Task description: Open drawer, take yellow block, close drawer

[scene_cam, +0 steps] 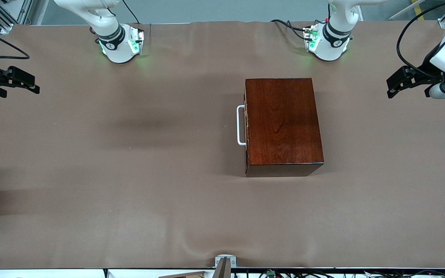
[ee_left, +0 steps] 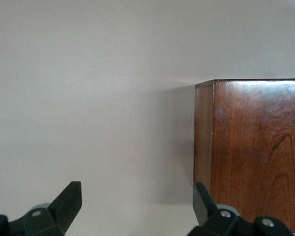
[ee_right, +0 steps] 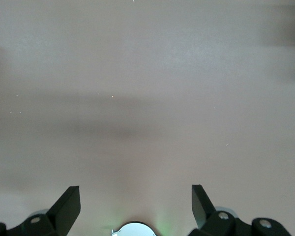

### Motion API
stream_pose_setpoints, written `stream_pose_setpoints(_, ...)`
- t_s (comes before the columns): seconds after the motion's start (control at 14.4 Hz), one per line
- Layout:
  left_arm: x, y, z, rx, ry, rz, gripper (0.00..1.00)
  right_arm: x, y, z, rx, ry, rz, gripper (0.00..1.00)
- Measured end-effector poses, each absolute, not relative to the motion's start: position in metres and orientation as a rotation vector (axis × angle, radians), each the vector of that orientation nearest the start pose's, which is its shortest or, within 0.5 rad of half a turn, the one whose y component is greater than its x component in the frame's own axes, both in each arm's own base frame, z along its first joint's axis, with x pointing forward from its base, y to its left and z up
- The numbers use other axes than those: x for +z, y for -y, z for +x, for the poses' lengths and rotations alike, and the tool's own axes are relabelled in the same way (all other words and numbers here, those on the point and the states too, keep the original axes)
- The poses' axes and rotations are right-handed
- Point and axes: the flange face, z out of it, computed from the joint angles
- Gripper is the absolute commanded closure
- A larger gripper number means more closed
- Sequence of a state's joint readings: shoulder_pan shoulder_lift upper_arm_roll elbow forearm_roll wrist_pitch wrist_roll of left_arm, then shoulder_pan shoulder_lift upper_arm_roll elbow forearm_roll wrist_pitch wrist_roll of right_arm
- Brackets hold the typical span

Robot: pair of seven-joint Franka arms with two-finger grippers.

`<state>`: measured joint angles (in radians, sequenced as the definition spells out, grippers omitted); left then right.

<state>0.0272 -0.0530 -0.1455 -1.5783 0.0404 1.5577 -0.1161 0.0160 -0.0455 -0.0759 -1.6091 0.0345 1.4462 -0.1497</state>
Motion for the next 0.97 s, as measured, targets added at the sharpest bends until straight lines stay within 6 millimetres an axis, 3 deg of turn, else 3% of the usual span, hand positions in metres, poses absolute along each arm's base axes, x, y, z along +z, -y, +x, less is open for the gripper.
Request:
stream_pose_setpoints(0.69,0.657,0.067,0.533,-0.077,-0.007,-3.145,0.0,0.618,0.03,0.525,0.186,0.138,-3.082,0.0)
stream_pose_setpoints(0.83,0.657,0.077,0.532,-0.075,-0.021,-3.163,0.0,0.617,0.03,0.525,0.19,0.137,-3.081,0.0)
stream_pose_setpoints(0.97,0.657,0.1,0.528,-0.072,-0.018,-3.166,0.0,0.617,0.031,0.525,0.191,0.136,-3.081,0.0)
